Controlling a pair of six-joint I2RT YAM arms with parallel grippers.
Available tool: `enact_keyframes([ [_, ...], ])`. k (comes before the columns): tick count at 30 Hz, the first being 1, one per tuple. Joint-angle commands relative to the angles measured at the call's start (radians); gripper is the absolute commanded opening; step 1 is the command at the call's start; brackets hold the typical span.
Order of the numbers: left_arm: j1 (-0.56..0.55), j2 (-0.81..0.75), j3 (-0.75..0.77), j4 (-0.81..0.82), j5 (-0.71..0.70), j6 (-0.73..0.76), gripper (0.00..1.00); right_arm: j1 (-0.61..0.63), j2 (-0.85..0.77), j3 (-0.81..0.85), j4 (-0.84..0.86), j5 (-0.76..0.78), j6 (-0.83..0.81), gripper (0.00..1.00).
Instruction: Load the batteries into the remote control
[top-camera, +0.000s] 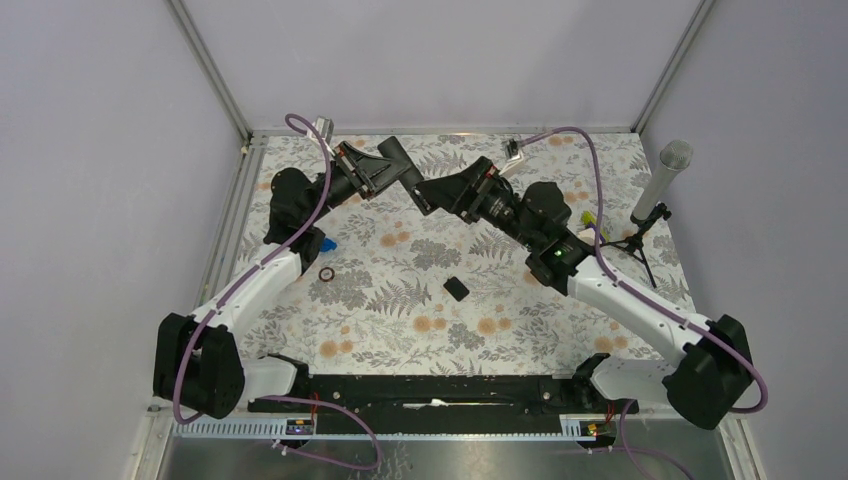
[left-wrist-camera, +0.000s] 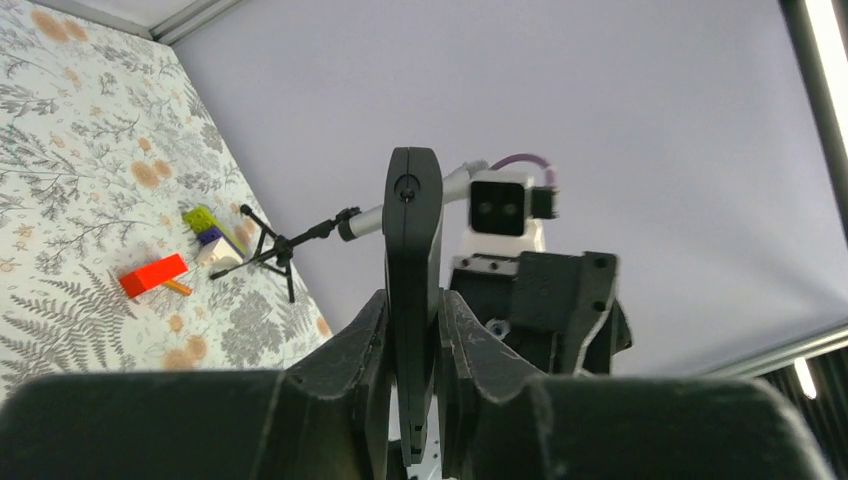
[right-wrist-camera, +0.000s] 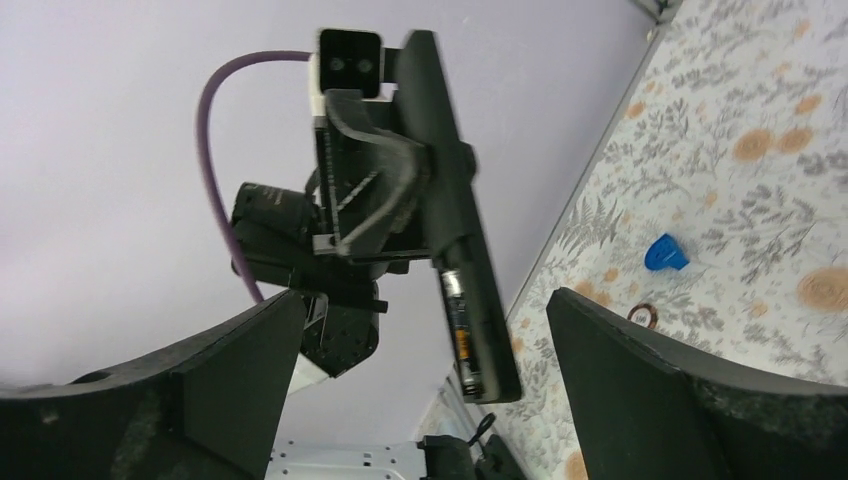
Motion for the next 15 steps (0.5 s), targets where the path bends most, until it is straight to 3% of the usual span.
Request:
enact_keyframes([
  [1, 0.022, 0.013, 0.039, 0.071, 0.116, 0.072, 0.00, -0.004, -0.076, -0.002, -0.009, -0.017, -0.167, 0.99],
  [4, 0.028, 0.019, 0.051, 0.068, 0.197, 0.118, 0.00, -0.004, -0.087, 0.006, -0.109, -0.026, -0.288, 0.97],
  [7, 0.030, 0.015, 0.053, 0.057, 0.233, 0.148, 0.00, -0.004, -0.074, 0.034, -0.183, -0.100, -0.400, 0.87],
  [15, 0.030, 0.010, 0.056, 0.045, 0.238, 0.157, 0.00, -0.004, -0.029, 0.060, -0.233, -0.204, -0.506, 0.50],
])
